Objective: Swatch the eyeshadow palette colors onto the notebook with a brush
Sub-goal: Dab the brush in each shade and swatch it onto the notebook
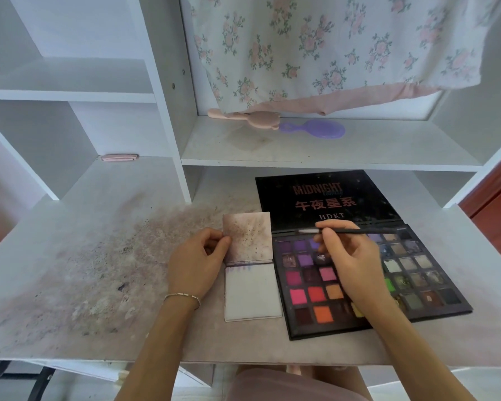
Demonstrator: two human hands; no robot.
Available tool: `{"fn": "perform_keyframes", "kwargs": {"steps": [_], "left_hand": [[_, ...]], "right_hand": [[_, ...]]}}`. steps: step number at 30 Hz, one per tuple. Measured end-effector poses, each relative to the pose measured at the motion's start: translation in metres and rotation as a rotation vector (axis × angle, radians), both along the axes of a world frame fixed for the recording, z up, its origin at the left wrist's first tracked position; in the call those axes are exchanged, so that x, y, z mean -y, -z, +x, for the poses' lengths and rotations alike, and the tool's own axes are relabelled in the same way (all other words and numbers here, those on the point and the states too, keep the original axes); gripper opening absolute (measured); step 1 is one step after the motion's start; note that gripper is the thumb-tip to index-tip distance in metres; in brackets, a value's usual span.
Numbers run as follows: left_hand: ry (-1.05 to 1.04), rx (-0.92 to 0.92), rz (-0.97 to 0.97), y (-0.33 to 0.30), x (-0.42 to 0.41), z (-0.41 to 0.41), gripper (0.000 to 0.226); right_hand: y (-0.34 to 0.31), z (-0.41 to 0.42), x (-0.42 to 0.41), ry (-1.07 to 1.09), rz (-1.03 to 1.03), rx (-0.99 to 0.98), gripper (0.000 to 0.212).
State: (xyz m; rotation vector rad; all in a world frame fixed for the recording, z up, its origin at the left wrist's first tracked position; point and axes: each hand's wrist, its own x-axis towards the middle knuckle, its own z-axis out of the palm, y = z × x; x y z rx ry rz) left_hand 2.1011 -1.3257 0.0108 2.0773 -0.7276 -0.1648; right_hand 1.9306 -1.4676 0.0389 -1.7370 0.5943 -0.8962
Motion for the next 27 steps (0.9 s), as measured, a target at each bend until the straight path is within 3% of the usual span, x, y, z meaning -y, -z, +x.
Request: {"fn": "perform_keyframes", "kwargs": {"steps": [13,27], "left_hand": [[-0.012,0.024,0.043,0.002,0.001,0.002,0.005],[-0.029,-0.002,0.029,-0.002,0.002,-0.001,0.006]], "right_hand": [[0.014,-0.054,0.054,0.340,-0.150,-0.210,0.007],[0.019,-0.050,0.058,0.308,-0.238,-0.382,0.010]]}}
